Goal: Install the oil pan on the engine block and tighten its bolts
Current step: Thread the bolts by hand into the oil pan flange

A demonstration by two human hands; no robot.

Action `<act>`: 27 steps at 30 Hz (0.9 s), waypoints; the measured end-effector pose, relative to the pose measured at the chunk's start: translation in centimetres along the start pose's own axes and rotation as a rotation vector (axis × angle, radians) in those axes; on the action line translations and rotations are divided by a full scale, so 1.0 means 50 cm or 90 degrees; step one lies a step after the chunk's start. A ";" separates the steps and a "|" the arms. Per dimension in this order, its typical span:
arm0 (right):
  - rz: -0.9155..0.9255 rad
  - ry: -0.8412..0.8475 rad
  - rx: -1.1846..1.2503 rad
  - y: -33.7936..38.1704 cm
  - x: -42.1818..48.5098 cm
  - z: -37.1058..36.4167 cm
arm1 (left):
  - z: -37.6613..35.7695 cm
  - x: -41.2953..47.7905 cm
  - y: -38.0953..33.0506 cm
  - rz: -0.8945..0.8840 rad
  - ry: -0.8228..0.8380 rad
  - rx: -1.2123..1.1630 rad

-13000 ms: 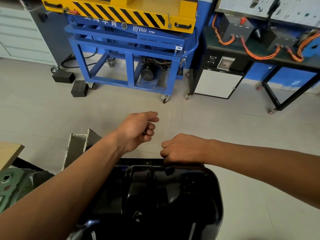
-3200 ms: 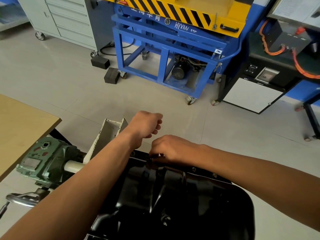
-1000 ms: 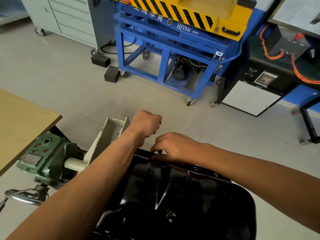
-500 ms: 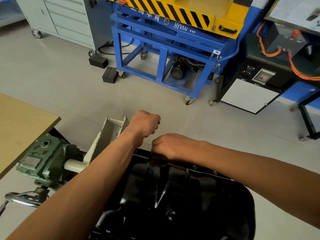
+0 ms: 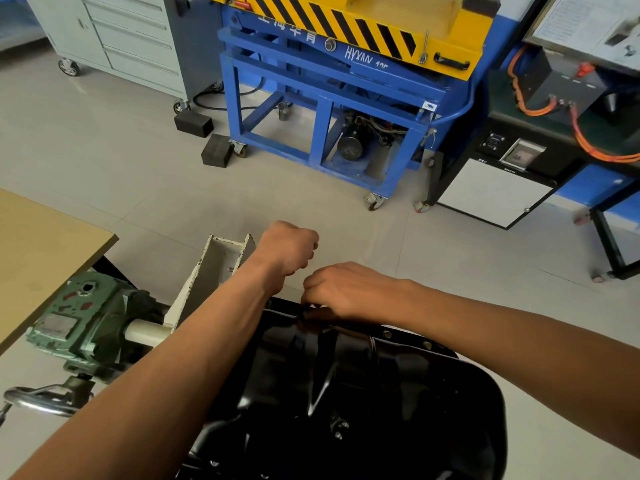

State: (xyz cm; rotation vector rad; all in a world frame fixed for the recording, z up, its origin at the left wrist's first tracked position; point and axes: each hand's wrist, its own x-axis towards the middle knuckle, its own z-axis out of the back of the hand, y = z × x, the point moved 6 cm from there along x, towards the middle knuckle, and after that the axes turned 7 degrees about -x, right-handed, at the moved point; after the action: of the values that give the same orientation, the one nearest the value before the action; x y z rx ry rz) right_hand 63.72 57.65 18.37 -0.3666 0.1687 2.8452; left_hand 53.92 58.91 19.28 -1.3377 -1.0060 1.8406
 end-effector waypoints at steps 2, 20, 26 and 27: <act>0.022 -0.010 0.056 -0.004 -0.011 0.006 | 0.001 0.000 0.001 0.002 0.000 0.000; -0.007 -0.040 0.037 -0.008 -0.009 0.004 | 0.002 0.000 0.008 0.004 0.002 0.002; -0.017 -0.005 -0.012 -0.002 0.000 -0.004 | 0.001 0.001 0.007 0.003 0.008 -0.008; -0.019 -0.010 -0.031 -0.005 0.001 0.001 | 0.001 0.001 0.007 0.001 0.007 -0.010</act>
State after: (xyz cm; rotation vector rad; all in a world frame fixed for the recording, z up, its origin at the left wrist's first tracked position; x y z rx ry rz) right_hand 63.74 57.88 18.38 -0.3531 0.0900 2.8265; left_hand 53.82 58.77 18.97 -1.3565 -1.0151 1.8290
